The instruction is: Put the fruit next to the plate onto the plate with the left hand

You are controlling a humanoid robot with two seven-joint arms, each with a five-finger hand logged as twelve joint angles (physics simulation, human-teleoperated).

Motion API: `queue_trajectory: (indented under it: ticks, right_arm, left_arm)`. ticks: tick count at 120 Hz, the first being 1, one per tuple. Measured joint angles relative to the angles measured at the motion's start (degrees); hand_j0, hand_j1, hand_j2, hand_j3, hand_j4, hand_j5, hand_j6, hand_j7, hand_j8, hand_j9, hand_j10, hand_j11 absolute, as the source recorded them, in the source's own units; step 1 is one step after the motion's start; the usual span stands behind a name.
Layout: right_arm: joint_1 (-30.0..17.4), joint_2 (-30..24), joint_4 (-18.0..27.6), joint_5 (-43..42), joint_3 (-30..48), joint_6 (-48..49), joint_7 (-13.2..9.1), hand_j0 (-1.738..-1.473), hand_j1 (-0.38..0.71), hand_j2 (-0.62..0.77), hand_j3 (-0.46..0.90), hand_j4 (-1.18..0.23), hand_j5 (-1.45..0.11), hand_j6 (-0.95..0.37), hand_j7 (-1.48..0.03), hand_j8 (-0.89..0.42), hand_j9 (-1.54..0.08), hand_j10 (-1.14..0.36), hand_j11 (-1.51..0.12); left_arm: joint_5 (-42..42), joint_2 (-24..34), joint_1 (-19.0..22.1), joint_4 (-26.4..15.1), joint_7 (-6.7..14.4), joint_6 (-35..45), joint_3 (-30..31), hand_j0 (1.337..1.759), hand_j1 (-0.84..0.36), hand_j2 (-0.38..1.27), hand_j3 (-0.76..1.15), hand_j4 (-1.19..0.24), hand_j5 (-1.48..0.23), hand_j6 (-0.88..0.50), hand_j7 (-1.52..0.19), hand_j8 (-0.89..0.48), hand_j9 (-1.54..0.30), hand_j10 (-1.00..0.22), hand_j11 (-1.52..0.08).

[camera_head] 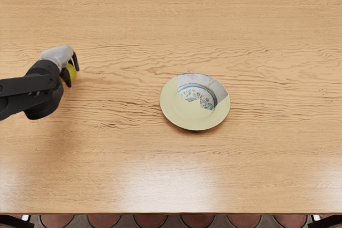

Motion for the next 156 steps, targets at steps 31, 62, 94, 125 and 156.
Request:
queue_trajectory:
  ticks: [31, 62, 94, 125, 156]
  right_arm:
    - [0.07, 0.0, 0.0, 0.0, 0.0, 0.0, -0.01, -1.658, -0.31, -0.01, 0.0, -0.04, -0.05, -0.04, -0.05, -0.04, -0.05, -0.04, -0.05]
    - [0.19, 0.0, 0.01, 0.0, 0.0, 0.0, -0.02, -1.658, -0.31, -0.01, 0.0, -0.04, -0.05, -0.04, -0.05, -0.04, -0.05, -0.04, -0.05]
    - [0.31, 0.0, 0.01, 0.0, 0.0, 0.0, -0.02, -1.658, -0.31, -0.01, 0.0, -0.04, -0.05, -0.04, -0.05, -0.04, -0.05, -0.04, -0.05]
    - [0.49, 0.0, 0.01, 0.0, 0.0, 0.0, -0.03, -1.658, -0.31, -0.01, 0.0, -0.04, -0.05, -0.04, -0.05, -0.04, -0.05, -0.04, -0.05]
    - [0.51, 0.0, 0.01, 0.0, 0.0, 0.0, -0.03, -1.658, -0.31, -0.01, 0.0, -0.04, -0.05, -0.04, -0.05, -0.04, -0.05, -0.04, -0.05]
  left_arm:
    - [-5.25, -1.44, -3.86, -0.39, 0.0, -6.38, -5.72, 1.645, -0.43, 0.64, 0.01, -0.78, -1.28, -0.27, -1.18, -0.24, -1.14, -0.42, -1.16]
    - [-12.94, -9.38, -6.05, -0.67, -0.03, -13.29, -17.56, 1.648, -0.32, 0.44, 0.0, -0.79, -1.29, -0.33, -1.18, -0.29, -1.15, -0.5, -1.17]
    - [-17.38, -17.83, -7.37, -0.65, -0.01, -14.02, -20.01, 1.65, -0.24, 0.33, 0.0, -0.8, -1.29, -0.36, -1.19, -0.33, -1.15, -0.54, -1.16]
    - [-17.89, -23.28, -7.67, 0.76, 0.0, -13.91, -20.2, 1.652, -0.3, 0.45, 0.0, -0.81, -1.28, -0.39, -1.19, -0.32, -1.16, -0.52, -1.16]
    - [-17.68, -24.86, -6.57, 1.28, -0.01, -13.88, -19.92, 1.653, -0.35, 0.68, 0.0, -0.82, -1.23, -0.46, -1.16, -0.39, -1.14, -0.58, -1.15]
